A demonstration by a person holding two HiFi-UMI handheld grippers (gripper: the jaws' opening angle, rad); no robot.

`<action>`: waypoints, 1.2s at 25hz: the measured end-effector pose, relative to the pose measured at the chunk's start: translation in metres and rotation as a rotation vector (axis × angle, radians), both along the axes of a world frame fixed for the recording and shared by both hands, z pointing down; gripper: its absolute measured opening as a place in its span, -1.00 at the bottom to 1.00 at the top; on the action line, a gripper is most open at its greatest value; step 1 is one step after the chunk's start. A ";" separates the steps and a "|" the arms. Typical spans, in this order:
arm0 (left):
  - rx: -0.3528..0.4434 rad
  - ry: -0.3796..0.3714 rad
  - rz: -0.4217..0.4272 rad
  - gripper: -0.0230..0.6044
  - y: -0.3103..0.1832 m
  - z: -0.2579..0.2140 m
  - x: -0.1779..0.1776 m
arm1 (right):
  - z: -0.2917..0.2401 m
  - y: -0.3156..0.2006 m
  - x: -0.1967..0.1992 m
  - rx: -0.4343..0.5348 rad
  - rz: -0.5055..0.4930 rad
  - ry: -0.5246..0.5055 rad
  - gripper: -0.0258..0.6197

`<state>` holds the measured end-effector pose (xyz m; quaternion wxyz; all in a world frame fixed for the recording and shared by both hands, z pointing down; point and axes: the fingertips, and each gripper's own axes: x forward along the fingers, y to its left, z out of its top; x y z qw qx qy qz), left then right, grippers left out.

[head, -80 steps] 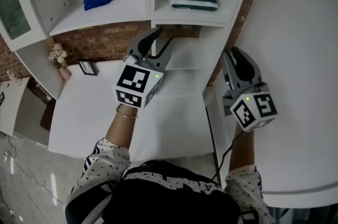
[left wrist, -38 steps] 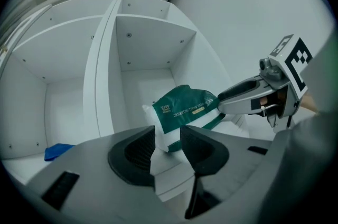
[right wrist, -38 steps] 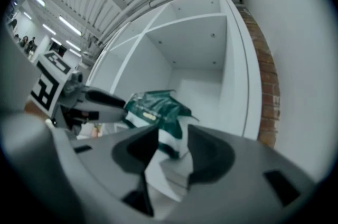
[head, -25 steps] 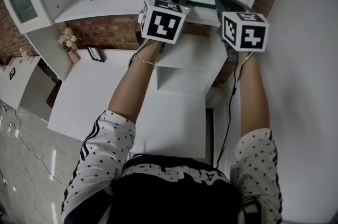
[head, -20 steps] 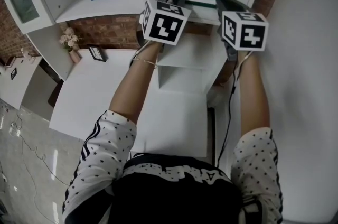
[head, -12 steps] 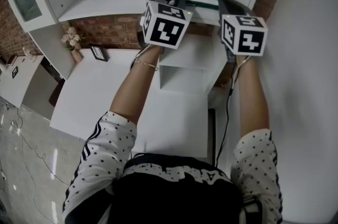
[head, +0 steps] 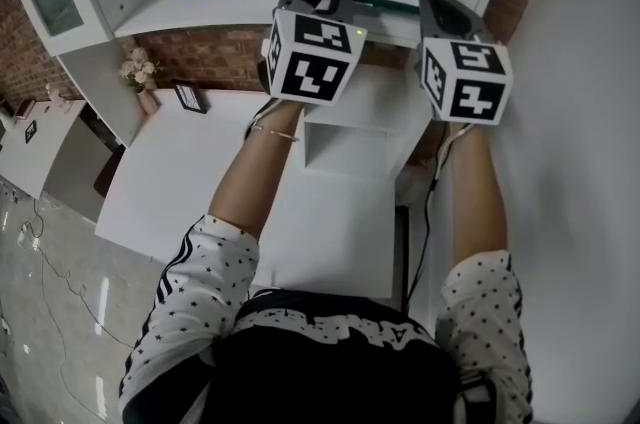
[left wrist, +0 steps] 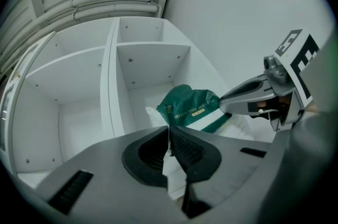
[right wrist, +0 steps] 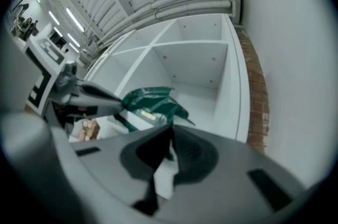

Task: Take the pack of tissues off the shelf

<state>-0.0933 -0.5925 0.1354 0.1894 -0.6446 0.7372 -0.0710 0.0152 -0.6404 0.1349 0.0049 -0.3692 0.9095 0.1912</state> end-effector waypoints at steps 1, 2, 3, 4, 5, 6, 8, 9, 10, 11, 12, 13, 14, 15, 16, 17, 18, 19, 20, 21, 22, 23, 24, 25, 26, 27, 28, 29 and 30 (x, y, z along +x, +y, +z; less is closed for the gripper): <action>0.014 -0.005 0.000 -0.78 0.003 -0.002 0.001 | -0.001 0.003 0.000 0.013 0.001 -0.002 -0.80; 0.026 -0.012 -0.001 -0.78 0.006 -0.004 0.002 | -0.002 0.005 0.001 0.024 0.002 -0.005 -0.80; 0.034 -0.019 -0.002 -0.78 0.009 -0.005 0.003 | -0.003 0.008 0.002 0.033 0.003 -0.008 -0.80; 0.037 -0.026 -0.004 -0.78 0.011 -0.005 0.005 | -0.003 0.010 0.003 0.040 0.002 -0.012 -0.80; 0.038 -0.032 -0.005 -0.78 0.013 -0.005 0.006 | -0.004 0.011 0.005 0.045 0.001 -0.014 -0.80; 0.041 -0.036 -0.003 -0.78 0.016 -0.005 0.008 | -0.004 0.013 0.006 0.051 0.001 -0.015 -0.80; 0.054 -0.041 0.002 -0.78 0.021 -0.007 0.010 | -0.003 0.017 0.008 0.064 0.002 -0.017 -0.80; 0.061 -0.047 0.002 -0.78 0.024 -0.008 0.011 | -0.003 0.020 0.008 0.070 0.002 -0.020 -0.80; 0.066 -0.053 0.001 -0.78 0.026 -0.008 0.012 | -0.002 0.022 0.009 0.075 0.000 -0.026 -0.80; 0.072 -0.060 0.000 -0.78 0.028 -0.007 0.014 | -0.001 0.025 0.010 0.079 -0.002 -0.033 -0.80; 0.079 -0.065 -0.001 -0.78 0.031 -0.005 0.016 | 0.001 0.027 0.012 0.085 -0.004 -0.040 -0.80; 0.086 -0.068 0.000 -0.78 0.034 -0.003 0.017 | 0.003 0.030 0.014 0.091 -0.005 -0.047 -0.81; 0.092 -0.071 0.001 -0.79 0.036 0.000 0.019 | 0.005 0.032 0.016 0.099 -0.004 -0.054 -0.81; 0.098 -0.075 0.002 -0.79 0.039 0.001 0.020 | 0.007 0.035 0.017 0.109 -0.002 -0.058 -0.81; 0.104 -0.079 0.003 -0.79 0.041 0.002 0.022 | 0.007 0.038 0.019 0.118 0.000 -0.061 -0.81; 0.113 -0.081 0.004 -0.79 0.043 0.003 0.023 | 0.007 0.041 0.020 0.125 0.001 -0.063 -0.81; 0.123 -0.083 0.005 -0.79 0.046 0.004 0.025 | 0.008 0.044 0.021 0.131 -0.001 -0.066 -0.81; 0.133 -0.086 0.006 -0.79 0.049 0.005 0.026 | 0.010 0.047 0.022 0.137 -0.003 -0.070 -0.81; 0.141 -0.089 0.005 -0.79 0.052 0.006 0.027 | 0.011 0.050 0.024 0.144 -0.006 -0.073 -0.81; 0.146 -0.091 0.004 -0.79 0.055 0.007 0.028 | 0.012 0.054 0.025 0.152 -0.006 -0.075 -0.81; 0.148 -0.090 0.005 -0.79 0.058 0.008 0.029 | 0.012 0.057 0.026 0.162 -0.004 -0.076 -0.81; 0.149 -0.085 0.007 -0.79 0.060 0.009 0.029 | 0.012 0.060 0.027 0.170 -0.001 -0.076 -0.81; 0.149 -0.076 0.011 -0.79 0.061 0.010 0.029 | 0.012 0.062 0.027 0.177 0.002 -0.075 -0.81; 0.148 -0.064 0.018 -0.79 0.062 0.011 0.029 | 0.012 0.065 0.028 0.183 0.004 -0.074 -0.81; 0.146 -0.050 0.026 -0.79 0.063 0.013 0.029 | 0.012 0.068 0.029 0.186 0.003 -0.075 -0.81; 0.145 -0.036 0.034 -0.79 0.065 0.015 0.030 | 0.013 0.071 0.030 0.187 0.001 -0.078 -0.81; 0.145 -0.024 0.041 -0.79 0.067 0.016 0.030 | 0.013 0.074 0.031 0.186 -0.004 -0.083 -0.81; 0.146 -0.014 0.045 -0.79 0.069 0.017 0.030 | 0.013 0.077 0.031 0.185 -0.009 -0.088 -0.81; 0.147 -0.008 0.048 -0.79 0.071 0.018 0.030 | 0.013 0.079 0.032 0.185 -0.014 -0.088 -0.81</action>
